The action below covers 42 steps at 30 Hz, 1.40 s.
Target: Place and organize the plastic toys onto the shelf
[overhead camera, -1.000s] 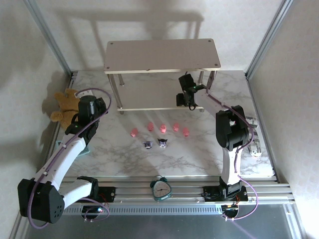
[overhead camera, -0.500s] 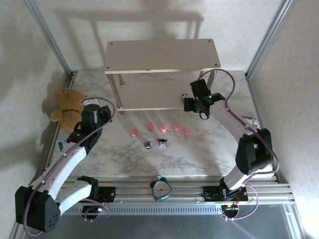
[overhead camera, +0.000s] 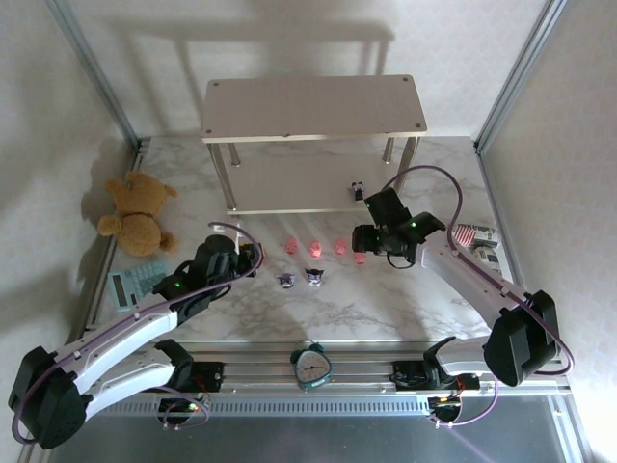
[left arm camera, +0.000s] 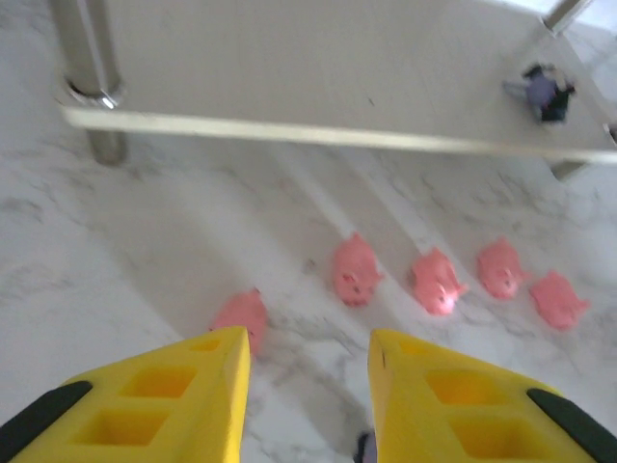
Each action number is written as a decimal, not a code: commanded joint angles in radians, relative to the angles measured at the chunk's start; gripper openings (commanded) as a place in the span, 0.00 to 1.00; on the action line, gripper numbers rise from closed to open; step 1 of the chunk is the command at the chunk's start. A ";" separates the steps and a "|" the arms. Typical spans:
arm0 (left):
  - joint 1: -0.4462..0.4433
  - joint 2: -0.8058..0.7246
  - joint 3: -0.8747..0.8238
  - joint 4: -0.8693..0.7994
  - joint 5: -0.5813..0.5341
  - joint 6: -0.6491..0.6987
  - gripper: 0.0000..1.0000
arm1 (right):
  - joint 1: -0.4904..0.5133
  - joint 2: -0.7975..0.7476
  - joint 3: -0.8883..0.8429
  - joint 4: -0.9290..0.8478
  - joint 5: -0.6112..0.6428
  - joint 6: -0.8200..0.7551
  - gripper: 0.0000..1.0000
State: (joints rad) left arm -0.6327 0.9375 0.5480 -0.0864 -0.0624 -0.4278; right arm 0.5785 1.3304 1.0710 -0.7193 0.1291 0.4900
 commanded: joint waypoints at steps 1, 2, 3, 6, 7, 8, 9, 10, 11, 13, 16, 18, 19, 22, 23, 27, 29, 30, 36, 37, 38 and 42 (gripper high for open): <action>-0.032 -0.017 -0.033 0.029 0.067 -0.027 0.39 | 0.022 -0.036 -0.009 0.000 -0.027 0.042 0.69; -0.037 -0.018 -0.043 0.038 0.085 -0.026 0.38 | 0.027 -0.039 -0.008 0.001 -0.028 0.042 0.69; -0.042 -0.018 -0.056 0.041 0.094 -0.028 0.38 | 0.033 -0.041 -0.009 0.003 -0.029 0.042 0.69; -0.058 -0.011 -0.081 0.049 0.125 -0.034 0.38 | 0.045 -0.045 -0.009 0.011 -0.033 0.045 0.70; -0.065 -0.007 -0.087 0.053 0.137 -0.035 0.38 | 0.047 -0.045 -0.009 0.013 -0.037 0.044 0.70; -0.075 0.002 -0.092 0.055 0.149 -0.040 0.38 | 0.050 -0.046 -0.012 0.018 -0.039 0.046 0.70; -0.086 0.011 -0.094 0.055 0.154 -0.042 0.39 | 0.051 -0.048 -0.012 0.021 -0.042 0.049 0.70; -0.096 0.020 -0.095 0.057 0.156 -0.043 0.39 | 0.052 -0.047 -0.013 0.024 -0.045 0.050 0.70; -0.108 0.028 -0.097 0.061 0.160 -0.044 0.40 | 0.054 -0.049 -0.014 0.029 -0.048 0.050 0.70; -0.125 0.050 -0.099 0.074 0.171 -0.044 0.40 | 0.057 -0.048 -0.016 0.035 -0.053 0.052 0.70; -0.134 0.089 -0.099 0.093 0.181 -0.043 0.38 | 0.059 -0.050 -0.015 0.036 -0.057 0.053 0.70; -0.136 0.115 -0.097 0.105 0.198 -0.040 0.39 | 0.059 -0.054 -0.014 0.035 -0.063 0.053 0.70; -0.137 0.126 -0.096 0.108 0.203 -0.039 0.40 | 0.058 -0.056 -0.014 0.035 -0.063 0.053 0.69; -0.137 0.157 -0.088 0.101 0.201 -0.036 0.40 | 0.058 -0.062 -0.016 0.031 -0.063 0.053 0.70; -0.139 0.166 -0.085 0.101 0.198 -0.038 0.40 | 0.058 -0.063 -0.018 0.032 -0.063 0.055 0.69; -0.147 0.189 -0.075 0.121 0.200 -0.055 0.41 | 0.059 -0.066 -0.017 0.036 -0.071 0.061 0.70; -0.151 0.195 -0.071 0.129 0.196 -0.060 0.43 | 0.058 -0.066 -0.017 0.040 -0.076 0.060 0.70; -0.152 0.199 -0.068 0.132 0.197 -0.062 0.46 | 0.059 -0.068 -0.017 0.041 -0.075 0.058 0.70; -0.159 0.241 -0.057 0.129 0.204 -0.067 0.47 | 0.059 -0.065 -0.014 0.048 -0.082 0.051 0.70; -0.159 0.248 -0.057 0.129 0.205 -0.070 0.47 | 0.059 -0.065 -0.015 0.049 -0.082 0.051 0.70; -0.159 0.254 -0.056 0.132 0.205 -0.073 0.47 | 0.059 -0.066 -0.017 0.050 -0.083 0.049 0.70; -0.159 0.258 -0.057 0.134 0.183 -0.088 0.56 | 0.059 -0.074 -0.024 0.053 -0.085 0.047 0.70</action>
State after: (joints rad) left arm -0.7841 1.1954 0.4637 0.0261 0.1318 -0.4946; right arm 0.6273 1.2797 1.0607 -0.6746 0.0505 0.5392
